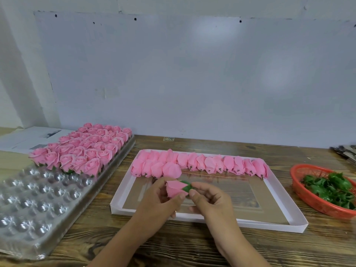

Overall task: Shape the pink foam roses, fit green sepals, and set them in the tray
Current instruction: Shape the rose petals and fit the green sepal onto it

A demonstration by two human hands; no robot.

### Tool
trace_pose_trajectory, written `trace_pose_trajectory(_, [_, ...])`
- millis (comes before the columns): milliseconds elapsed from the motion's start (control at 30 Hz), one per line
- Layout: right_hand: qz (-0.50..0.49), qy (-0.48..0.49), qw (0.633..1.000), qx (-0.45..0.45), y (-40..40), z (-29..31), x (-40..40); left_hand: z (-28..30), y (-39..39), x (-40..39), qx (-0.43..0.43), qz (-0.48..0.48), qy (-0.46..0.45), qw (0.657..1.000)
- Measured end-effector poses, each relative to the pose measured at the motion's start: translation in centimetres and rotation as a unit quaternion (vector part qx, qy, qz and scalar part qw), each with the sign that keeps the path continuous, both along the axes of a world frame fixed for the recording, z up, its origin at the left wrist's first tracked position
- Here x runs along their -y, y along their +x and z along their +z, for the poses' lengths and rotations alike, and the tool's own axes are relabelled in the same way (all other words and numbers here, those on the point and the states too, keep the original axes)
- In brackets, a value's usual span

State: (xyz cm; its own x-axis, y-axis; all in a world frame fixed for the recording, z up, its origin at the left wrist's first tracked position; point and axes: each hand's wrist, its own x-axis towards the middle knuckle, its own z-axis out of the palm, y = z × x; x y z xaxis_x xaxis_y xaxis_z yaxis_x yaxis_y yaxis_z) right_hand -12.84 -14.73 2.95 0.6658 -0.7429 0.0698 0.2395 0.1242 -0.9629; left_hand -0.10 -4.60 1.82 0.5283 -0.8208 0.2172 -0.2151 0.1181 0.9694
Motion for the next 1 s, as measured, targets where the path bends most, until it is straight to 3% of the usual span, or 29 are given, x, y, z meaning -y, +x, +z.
trace_pose_trajectory(300, [0.015, 0.004, 1.0, 0.002, -0.1, 0.0, 0.2, 0.5, -0.2, -0.2, -0.057, -0.009, -0.027, 0.998])
trace_pose_trajectory(800, [0.02, -0.071, 0.997, -0.012, 0.0, -0.6, 0.5, 0.3, 0.3, -0.6, -0.032, -0.028, -0.03, 0.999])
trace_pose_trajectory(1000, [0.033, -0.247, 0.96, -0.125, -0.2, -0.6, 1.1, 0.2, 0.3, -0.3, 0.012, -0.014, -0.008, 1.0])
